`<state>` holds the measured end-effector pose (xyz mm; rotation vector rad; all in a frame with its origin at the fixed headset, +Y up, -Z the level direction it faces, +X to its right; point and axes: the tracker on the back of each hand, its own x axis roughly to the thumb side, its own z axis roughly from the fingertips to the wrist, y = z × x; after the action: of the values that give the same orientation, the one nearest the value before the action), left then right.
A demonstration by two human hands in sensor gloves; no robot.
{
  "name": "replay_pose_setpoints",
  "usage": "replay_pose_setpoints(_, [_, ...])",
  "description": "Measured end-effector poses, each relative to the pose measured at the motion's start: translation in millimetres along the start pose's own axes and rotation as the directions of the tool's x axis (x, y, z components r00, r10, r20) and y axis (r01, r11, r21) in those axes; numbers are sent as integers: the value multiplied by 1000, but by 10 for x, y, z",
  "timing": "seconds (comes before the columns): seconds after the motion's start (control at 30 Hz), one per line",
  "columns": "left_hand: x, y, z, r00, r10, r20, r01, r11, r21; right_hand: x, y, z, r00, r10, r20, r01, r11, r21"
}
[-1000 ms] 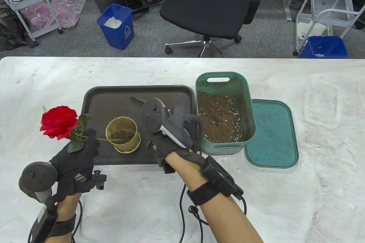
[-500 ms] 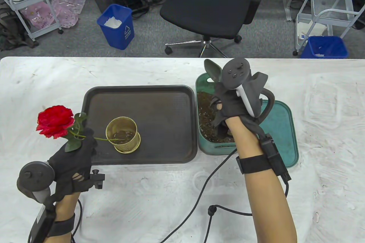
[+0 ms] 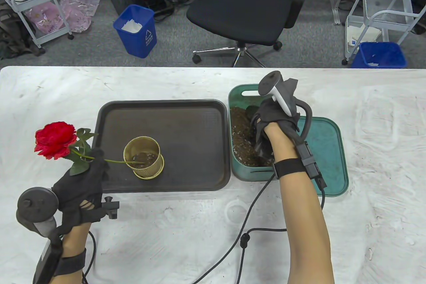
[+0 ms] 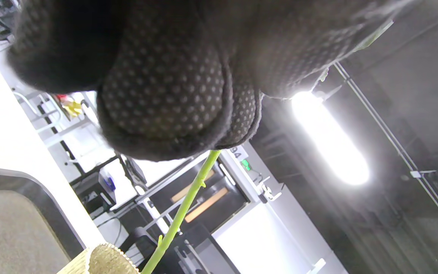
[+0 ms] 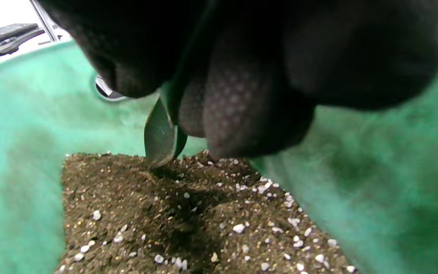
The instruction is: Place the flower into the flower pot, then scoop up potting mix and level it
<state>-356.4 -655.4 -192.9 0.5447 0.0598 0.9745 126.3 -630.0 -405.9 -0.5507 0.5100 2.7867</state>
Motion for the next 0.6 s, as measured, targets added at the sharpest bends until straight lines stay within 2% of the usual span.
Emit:
replay_pose_setpoints(0.27, [-2, -1, -1, 1000, 0, -3, 0, 1000, -2, 56, 170, -95, 1000, 19, -3, -18, 993, 113])
replay_pose_setpoints(0.33, [0, 3, -2, 1000, -5, 1, 5, 1000, -1, 50, 195, -109, 1000, -25, 1, 24, 986, 163])
replay_pose_setpoints(0.4, [-4, 6, -3, 1000, -9, 1, 9, 1000, 2, 42, 246, -129, 996, -90, -7, 89, 958, 271])
replay_pose_setpoints(0.5, [-4, 6, -3, 1000, -7, -2, 7, 1000, 4, 10, 258, -145, 985, -167, -35, 170, 936, 309])
replay_pose_setpoints(0.6, [-3, 8, -4, 1000, -11, 1, 11, 1000, 4, -72, 240, -149, 957, -284, -63, 286, 881, 378])
